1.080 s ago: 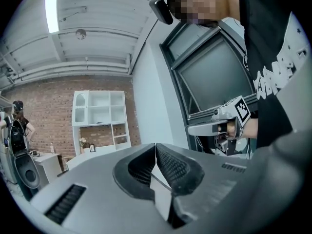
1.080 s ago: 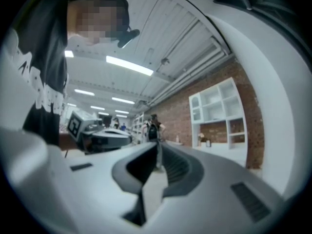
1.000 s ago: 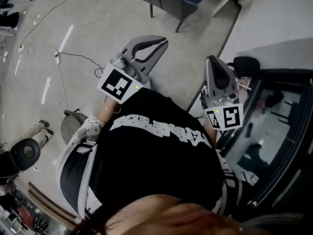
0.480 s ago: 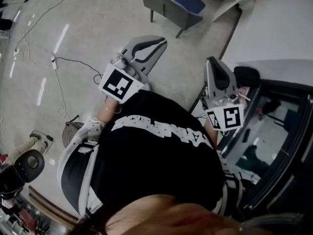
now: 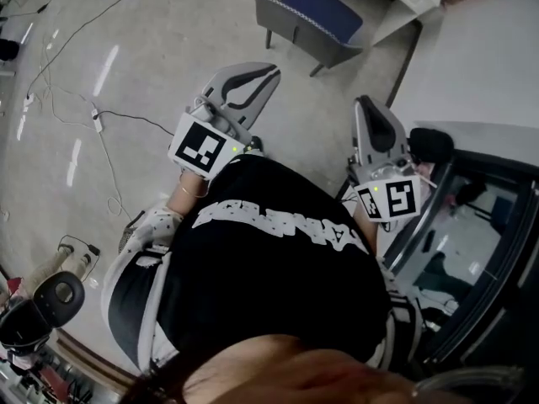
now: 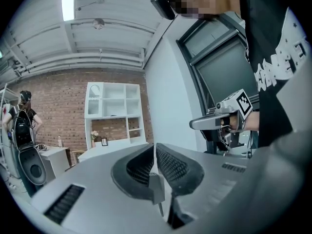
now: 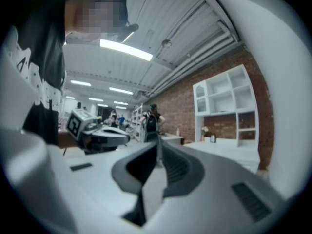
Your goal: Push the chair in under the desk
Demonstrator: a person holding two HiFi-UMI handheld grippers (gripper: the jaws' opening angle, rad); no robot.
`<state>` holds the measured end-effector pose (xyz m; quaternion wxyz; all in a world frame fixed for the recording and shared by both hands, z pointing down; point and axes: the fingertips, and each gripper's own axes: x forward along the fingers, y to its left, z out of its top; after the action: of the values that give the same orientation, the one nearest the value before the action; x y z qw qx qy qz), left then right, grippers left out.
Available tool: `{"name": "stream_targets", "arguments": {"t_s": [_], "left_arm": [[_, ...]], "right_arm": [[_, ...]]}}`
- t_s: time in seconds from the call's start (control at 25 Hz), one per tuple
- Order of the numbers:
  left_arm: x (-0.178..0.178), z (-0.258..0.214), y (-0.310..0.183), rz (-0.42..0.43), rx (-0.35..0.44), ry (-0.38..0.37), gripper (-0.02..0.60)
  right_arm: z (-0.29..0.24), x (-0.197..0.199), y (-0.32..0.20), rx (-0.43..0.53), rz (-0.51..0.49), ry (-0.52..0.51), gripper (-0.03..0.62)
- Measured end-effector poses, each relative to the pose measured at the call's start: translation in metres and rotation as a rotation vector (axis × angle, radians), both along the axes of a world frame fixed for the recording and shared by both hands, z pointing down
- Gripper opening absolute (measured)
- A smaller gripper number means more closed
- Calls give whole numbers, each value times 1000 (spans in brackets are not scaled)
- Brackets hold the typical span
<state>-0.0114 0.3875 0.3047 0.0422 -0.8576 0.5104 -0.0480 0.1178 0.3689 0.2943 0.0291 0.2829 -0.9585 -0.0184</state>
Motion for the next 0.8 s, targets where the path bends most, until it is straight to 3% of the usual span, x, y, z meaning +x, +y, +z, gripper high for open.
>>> {"name": "stream_targets", "arguments": {"t_s": [0.24, 0.4, 0.8], "left_arm": [[-46, 9, -14, -40, -32, -18, 38], [-67, 15, -26, -54, -49, -7, 52], [-71, 44, -71, 2, -113, -41, 89]], "right_arm": [[2, -41, -20, -3, -26, 9, 38], [5, -58, -33, -9, -31, 24, 86], [35, -50, -77, -101, 57, 65, 94]]}}
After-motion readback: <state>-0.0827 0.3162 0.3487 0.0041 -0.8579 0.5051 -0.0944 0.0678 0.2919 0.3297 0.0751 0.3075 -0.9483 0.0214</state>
